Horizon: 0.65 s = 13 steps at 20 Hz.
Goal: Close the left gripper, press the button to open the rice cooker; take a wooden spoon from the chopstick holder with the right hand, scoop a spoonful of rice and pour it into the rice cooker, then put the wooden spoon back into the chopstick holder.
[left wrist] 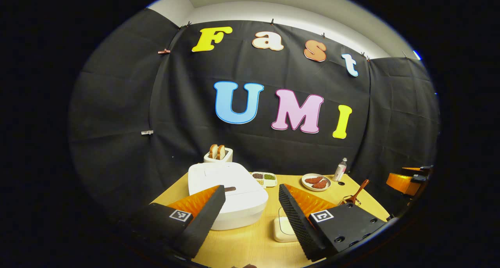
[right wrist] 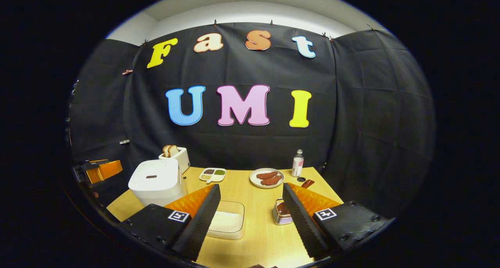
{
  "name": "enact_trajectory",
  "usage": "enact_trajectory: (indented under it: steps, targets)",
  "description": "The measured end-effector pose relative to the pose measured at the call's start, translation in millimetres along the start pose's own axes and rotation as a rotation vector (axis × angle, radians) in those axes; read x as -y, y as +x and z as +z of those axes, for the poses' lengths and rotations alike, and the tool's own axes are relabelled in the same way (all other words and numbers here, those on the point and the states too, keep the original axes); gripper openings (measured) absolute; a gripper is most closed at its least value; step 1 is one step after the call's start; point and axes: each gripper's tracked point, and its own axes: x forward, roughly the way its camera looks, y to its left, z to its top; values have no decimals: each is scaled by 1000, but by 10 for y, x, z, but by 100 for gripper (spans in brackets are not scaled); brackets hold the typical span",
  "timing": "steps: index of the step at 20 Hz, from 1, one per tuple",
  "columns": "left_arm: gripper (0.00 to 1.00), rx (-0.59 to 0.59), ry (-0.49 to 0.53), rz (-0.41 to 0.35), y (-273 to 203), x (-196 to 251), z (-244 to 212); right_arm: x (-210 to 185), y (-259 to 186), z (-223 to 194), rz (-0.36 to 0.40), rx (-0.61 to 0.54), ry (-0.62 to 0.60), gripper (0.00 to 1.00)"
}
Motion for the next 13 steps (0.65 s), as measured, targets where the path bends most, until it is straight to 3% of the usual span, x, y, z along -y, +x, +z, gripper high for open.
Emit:
enact_trajectory:
  steps: [7, 13]
  targets:
    - [95, 15, -18, 43, -459, 389, 36, 489, -377, 275, 22, 99, -17, 100]
    - [95, 28, -1, 67, -761, 645, 60, 668, -604, 131, 50, 98, 2, 100]
